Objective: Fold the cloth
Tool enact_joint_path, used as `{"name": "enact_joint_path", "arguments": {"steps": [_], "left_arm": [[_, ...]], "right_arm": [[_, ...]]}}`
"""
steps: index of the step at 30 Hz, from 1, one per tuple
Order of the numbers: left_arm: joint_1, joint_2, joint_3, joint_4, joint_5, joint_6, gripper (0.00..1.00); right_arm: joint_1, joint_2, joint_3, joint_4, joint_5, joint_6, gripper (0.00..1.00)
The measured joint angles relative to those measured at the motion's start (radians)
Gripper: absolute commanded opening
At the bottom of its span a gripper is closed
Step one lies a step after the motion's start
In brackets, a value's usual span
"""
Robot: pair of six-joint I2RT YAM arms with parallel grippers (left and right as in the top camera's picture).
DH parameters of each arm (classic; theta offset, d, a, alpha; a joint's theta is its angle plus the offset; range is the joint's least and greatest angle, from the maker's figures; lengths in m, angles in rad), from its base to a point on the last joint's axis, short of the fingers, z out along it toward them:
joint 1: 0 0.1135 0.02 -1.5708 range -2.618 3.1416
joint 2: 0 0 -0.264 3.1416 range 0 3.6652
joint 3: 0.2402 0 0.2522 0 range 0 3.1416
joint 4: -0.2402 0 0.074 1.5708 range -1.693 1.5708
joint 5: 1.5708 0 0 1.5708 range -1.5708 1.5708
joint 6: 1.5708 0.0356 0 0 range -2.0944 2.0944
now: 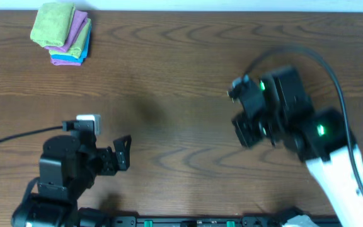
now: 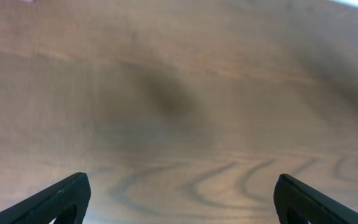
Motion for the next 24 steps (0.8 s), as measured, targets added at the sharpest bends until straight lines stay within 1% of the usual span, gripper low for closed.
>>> {"name": "enact_joint_path", "arguments": {"steps": [1,2,5,7,11,24], "left_arm": [[0.000,-0.008,-0.018,-0.004,-0.002,0.000,0.95],[0.000,-0.011,-0.029,-0.005,-0.002,0.000,0.95],[0.000,-0.013,-0.052,-0.006,-0.003,-0.003,0.95],[0.000,-0.013,-0.053,-0.005,-0.002,-0.012,0.95],[0.000,-0.013,-0.053,-0.005,-0.004,-0.031,0.95],[0.000,-0.013,-0.053,-0.005,-0.006,-0.035,0.95]], "right_arm": [[0.000,-0.047,-0.055,0.018,0.001,0.002,0.71],[0.000,-0.084,-0.094,0.034,0.002,0.001,0.99],[0.000,-0.153,-0.152,0.055,0.005,0.004,0.99],[0.000,-0.166,-0.161,0.055,0.007,0.004,0.99],[0.000,-0.166,-0.162,0.056,0.009,0.005,0.99],[0.000,-0.166,-0.162,0.056,0.011,0.005,0.99]]}}
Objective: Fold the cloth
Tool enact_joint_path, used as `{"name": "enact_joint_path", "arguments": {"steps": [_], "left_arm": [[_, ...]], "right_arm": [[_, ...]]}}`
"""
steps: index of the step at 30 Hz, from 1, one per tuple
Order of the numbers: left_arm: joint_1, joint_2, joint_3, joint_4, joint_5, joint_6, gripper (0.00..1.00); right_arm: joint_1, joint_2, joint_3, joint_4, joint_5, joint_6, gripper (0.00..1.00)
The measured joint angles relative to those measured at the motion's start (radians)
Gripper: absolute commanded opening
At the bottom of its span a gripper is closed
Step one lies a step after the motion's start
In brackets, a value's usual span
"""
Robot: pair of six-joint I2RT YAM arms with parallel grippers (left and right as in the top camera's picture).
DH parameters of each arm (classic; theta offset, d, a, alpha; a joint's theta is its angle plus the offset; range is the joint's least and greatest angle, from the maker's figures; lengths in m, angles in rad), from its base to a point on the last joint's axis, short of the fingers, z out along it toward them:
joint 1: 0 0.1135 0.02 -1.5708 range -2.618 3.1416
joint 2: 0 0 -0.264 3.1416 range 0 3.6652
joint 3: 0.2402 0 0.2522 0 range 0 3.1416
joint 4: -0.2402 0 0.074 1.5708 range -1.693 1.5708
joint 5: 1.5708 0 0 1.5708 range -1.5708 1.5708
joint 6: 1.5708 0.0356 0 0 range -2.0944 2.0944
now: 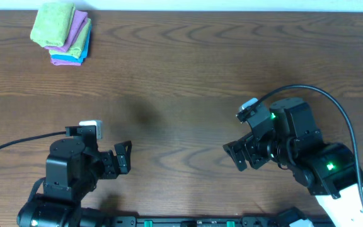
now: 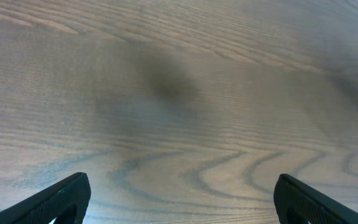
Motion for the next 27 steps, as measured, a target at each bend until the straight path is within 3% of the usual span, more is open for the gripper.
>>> {"name": "enact_joint_path", "arguments": {"steps": [9,14,27], "left_arm": [[0.000,-0.013,0.000,-0.015,-0.041,0.001,0.95],[0.011,-0.140,-0.043,0.090,-0.113,0.037,0.95],[0.167,-0.481,-0.463,0.423,-0.150,0.167,0.96]], "right_arm": [[0.000,0.000,0.000,0.001,0.000,0.000,0.99],[0.000,0.000,0.000,0.002,0.001,0.000,0.99],[0.000,0.000,-0.003,0.003,0.004,0.000,0.99]]}}
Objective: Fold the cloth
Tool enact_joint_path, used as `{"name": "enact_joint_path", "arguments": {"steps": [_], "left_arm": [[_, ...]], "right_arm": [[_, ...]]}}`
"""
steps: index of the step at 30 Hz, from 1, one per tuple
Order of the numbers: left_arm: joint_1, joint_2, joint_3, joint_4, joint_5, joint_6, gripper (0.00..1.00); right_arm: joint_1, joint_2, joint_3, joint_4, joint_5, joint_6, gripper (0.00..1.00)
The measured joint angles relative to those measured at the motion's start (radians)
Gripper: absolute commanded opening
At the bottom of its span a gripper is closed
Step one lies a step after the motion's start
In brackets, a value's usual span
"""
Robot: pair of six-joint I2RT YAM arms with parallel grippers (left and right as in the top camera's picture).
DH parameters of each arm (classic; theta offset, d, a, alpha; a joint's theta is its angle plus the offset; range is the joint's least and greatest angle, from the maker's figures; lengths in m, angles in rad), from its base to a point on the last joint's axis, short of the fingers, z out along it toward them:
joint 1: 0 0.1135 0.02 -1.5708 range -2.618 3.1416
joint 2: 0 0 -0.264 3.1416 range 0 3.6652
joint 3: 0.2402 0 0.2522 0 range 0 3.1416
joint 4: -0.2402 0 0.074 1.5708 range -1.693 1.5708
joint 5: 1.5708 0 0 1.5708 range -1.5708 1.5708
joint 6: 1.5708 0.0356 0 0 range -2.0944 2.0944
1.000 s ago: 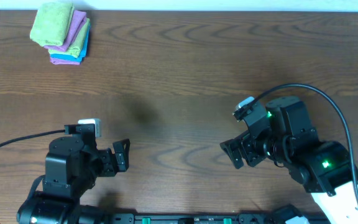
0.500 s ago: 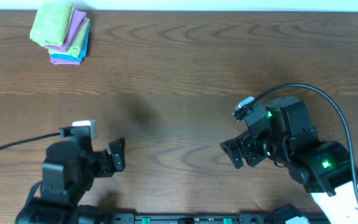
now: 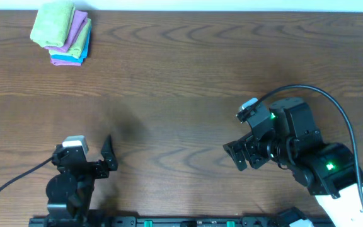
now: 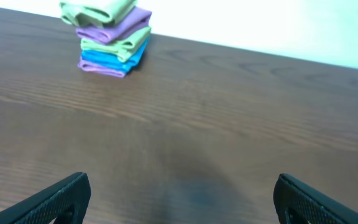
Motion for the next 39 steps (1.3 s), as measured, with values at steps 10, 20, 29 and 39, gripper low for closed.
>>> {"name": "enact_joint_path", "arguments": {"steps": [10,20,29,39], "left_arm": [[0.001,-0.076,-0.191,0.079,0.008,0.004,0.95],[0.001,-0.090,-0.197,0.105,0.021,0.007,0.95],[0.001,-0.090,-0.197,0.105,0.027,0.008,0.95],[0.001,-0.090,-0.197,0.105,0.027,0.011,0.95]], "right_arm": [[0.000,0.000,-0.001,0.000,0.000,0.000,0.99],[0.000,0.000,-0.001,0.000,0.003,0.000,0.99],[0.000,0.000,-0.001,0.000,0.003,0.000,0.99],[0.000,0.000,-0.001,0.000,0.003,0.000,0.99]]}}
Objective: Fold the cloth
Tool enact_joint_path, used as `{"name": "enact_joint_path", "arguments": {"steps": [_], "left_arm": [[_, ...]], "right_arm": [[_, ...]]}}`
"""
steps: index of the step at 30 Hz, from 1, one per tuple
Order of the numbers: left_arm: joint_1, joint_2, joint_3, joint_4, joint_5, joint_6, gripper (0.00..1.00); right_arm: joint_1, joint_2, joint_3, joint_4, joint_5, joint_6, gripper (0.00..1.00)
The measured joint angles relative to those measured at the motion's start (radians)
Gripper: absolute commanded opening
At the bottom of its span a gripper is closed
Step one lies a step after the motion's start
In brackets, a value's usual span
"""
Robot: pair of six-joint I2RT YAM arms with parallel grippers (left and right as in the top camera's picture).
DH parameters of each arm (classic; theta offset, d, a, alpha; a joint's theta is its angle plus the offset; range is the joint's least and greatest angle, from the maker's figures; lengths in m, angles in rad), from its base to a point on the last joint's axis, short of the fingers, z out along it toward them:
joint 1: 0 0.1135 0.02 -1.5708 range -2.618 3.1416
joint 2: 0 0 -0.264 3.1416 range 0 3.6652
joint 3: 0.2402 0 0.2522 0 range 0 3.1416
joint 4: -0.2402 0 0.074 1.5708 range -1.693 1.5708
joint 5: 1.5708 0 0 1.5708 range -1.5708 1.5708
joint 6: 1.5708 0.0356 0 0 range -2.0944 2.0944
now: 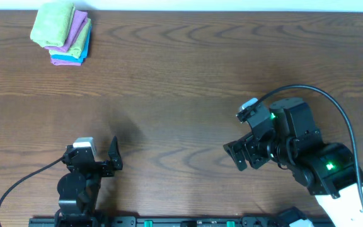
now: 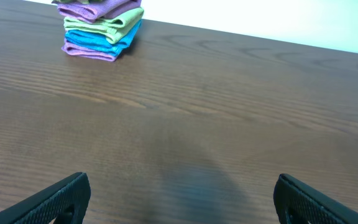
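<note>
A stack of folded cloths (image 1: 62, 33), green, purple and blue, lies at the far left corner of the wooden table (image 1: 181, 75). In the left wrist view the stack of folded cloths (image 2: 98, 31) shows far ahead at the top left. My left gripper (image 1: 98, 156) sits near the front edge, open, with bare wood between its fingers (image 2: 61, 199). My right gripper (image 1: 243, 156) hovers at the front right, open and holding nothing. No unfolded cloth is in view.
A black cable (image 1: 24, 173) runs from the left arm to the left edge. Another cable (image 1: 320, 98) arcs over the right arm. A pale wall or edge (image 2: 260, 18) bounds the table's far side.
My left arm has shifted slightly to the right near the front edge, and the cloth stack sits a little higher in its wrist view. The right arm has not moved.
At first my right arm was out over the middle right of the table and my left gripper looked down at bare wood. Then the right arm was back near the front. The left arm then drew back too, facing the stack across the table, and stays there.
</note>
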Motion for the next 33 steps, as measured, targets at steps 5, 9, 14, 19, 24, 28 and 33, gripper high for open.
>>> {"name": "enact_joint_path", "arguments": {"steps": [5,9,14,19,24,28,33], "left_arm": [[0.000,0.000,0.000,0.000,0.000,0.000,0.96],[0.000,0.000,0.000,0.000,0.000,0.000,0.95],[0.000,0.000,0.000,0.001,0.000,0.001,0.95],[0.000,-0.001,-0.001,0.003,0.000,0.005,0.95],[0.000,-0.001,-0.001,0.003,0.001,0.007,0.95],[0.000,-0.001,-0.001,0.003,0.001,0.007,0.95],[0.000,-0.001,-0.001,0.004,0.001,0.007,0.95]], "right_arm": [[0.000,0.000,0.000,0.000,0.000,0.000,0.99],[0.000,0.000,0.000,-0.019,0.030,-0.019,0.99],[-0.016,-0.092,-0.080,0.151,0.106,-0.136,0.99],[-0.131,-0.346,-0.286,0.364,0.142,-0.236,0.99],[-0.268,-0.578,-0.520,0.503,0.157,-0.277,0.99],[-0.304,-0.657,-0.655,0.549,0.161,-0.287,0.99],[-0.307,-0.801,-0.801,0.557,0.159,-0.291,0.99]]}}
